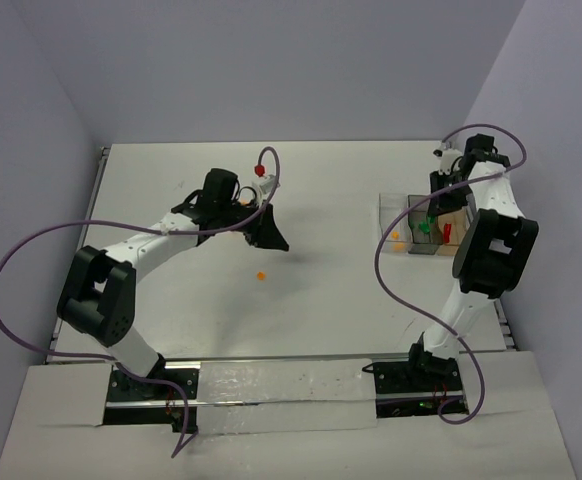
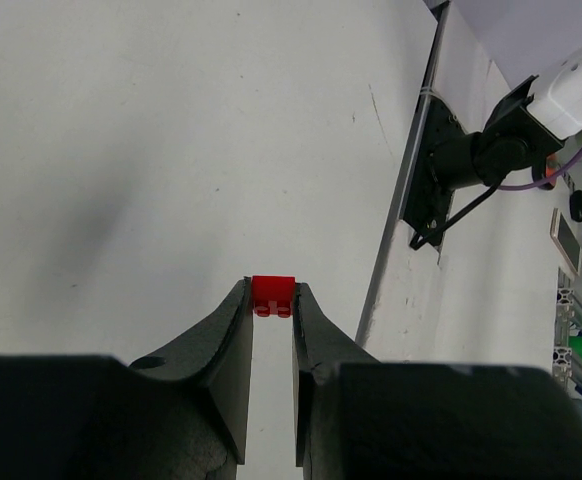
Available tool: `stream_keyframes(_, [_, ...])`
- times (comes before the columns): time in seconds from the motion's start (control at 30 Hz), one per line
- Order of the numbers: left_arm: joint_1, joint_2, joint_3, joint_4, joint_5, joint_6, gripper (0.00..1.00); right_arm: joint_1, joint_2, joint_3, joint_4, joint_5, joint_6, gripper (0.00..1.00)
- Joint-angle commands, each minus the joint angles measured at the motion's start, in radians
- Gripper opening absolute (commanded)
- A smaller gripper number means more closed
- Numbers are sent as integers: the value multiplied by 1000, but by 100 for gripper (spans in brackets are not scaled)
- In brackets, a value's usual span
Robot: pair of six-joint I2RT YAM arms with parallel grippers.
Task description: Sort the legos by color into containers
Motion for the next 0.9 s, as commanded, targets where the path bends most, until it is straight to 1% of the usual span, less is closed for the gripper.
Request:
stream_keyframes(0.0, [20,6,42,36,11,-52,0,20,8,49,45,21,18,43])
stream_keyframes(0.1, [42,15,39,56,35,-88,0,40,-1,32,47,15,27,56])
stream_keyframes(0.13, [47,16,36,64,44,-102,0,46,-1,28,48,14,27,56])
stream_keyframes(0.17, [60,16,33,74,63,-132,0,51,-12,23,50,6,35,60])
stream_keyframes(0.2, [60,17,28,86,74,-151,0,57,-19,20,47,0,41,61])
stream_keyframes(0.23, [86,17,13,118,102,-195,0,68,-38,29,38,-24,53,62])
stream_keyframes(0.27, [86,20,13,140,103,-196,0,72,-48,29,38,-25,59,62])
stream_keyframes(0.3, [112,19,-1,202,155,-286,0,83,-74,34,28,-108,72,63])
stream_keyframes(0.33, [129,20,-16,267,178,-368,0,93,-101,33,25,-154,79,63])
stream_keyframes(0.4, [152,23,-53,380,234,-499,0,120,-144,17,29,-291,89,62])
stream_keyframes(0.43, [161,28,-66,436,249,-579,0,156,-166,7,38,-332,92,62])
stream_keyframes(0.47, [172,34,-78,499,264,-707,0,191,-193,-6,52,-374,92,62])
stream_keyframes(0.53, [188,45,-95,599,294,-840,0,255,-242,-34,86,-427,89,61])
stream_keyframes(0.57, [191,48,-99,620,302,-890,0,288,-253,-40,107,-442,92,61])
stream_keyframes(0.6, [194,51,-94,562,300,-927,0,348,-270,-52,139,-467,101,60])
stream_keyframes(0.63, [196,54,-69,495,298,-933,0,394,-286,-64,166,-489,110,60])
stream_keyframes(0.7, [197,50,-43,449,311,-948,0,455,-300,-72,208,-526,164,60])
stream_keyframes(0.73, [199,46,-39,437,303,-968,0,484,-300,-71,244,-526,187,60])
stream_keyframes(0.87, [205,30,-4,231,204,-994,0,630,-284,-56,337,-473,317,60])
